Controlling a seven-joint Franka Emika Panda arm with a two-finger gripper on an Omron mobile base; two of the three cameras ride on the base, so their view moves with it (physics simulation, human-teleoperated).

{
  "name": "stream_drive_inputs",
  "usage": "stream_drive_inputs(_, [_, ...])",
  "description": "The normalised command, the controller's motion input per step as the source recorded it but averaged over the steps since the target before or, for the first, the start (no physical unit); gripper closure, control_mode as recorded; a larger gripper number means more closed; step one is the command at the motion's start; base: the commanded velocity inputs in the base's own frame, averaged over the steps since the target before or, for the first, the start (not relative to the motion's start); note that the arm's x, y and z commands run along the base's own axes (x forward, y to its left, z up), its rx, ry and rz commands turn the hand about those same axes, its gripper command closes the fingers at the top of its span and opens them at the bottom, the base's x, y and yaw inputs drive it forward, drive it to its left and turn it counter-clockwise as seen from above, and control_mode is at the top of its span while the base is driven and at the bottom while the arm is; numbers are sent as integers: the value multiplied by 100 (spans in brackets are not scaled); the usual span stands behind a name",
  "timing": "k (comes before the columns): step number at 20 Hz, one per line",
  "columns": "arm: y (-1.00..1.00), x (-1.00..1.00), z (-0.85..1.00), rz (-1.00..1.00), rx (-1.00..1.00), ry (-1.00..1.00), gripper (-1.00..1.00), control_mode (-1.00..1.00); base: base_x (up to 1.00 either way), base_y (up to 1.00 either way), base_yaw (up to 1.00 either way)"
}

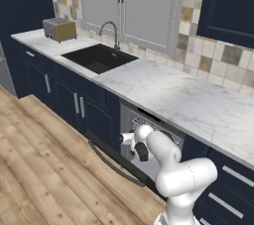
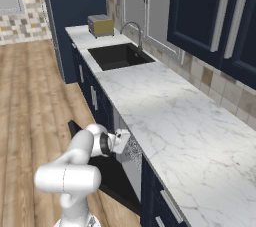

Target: Open the dishwasher door and pull out the top rack.

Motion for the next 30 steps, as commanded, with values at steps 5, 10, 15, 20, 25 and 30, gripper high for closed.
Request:
stream_drive_inputs(5, [0,-16,29,0,0,0,-100,-100,0,0,0])
stream_drive_inputs(10, [0,-6,8,0,0,0,-100,-100,0,0,0])
stream_drive_inputs(15, [-15,0,0,0,0,0,-100,-100,0,0,0])
stream_drive_inputs(20, [-16,0,0,0,0,0,-100,-100,0,0,0])
stream_drive_inputs(25, [-15,6,-5,0,0,3,-100,-100,0,0,0])
stream_drive_inputs(30, [-16,15,-14,0,0,3,-100,-100,0,0,0])
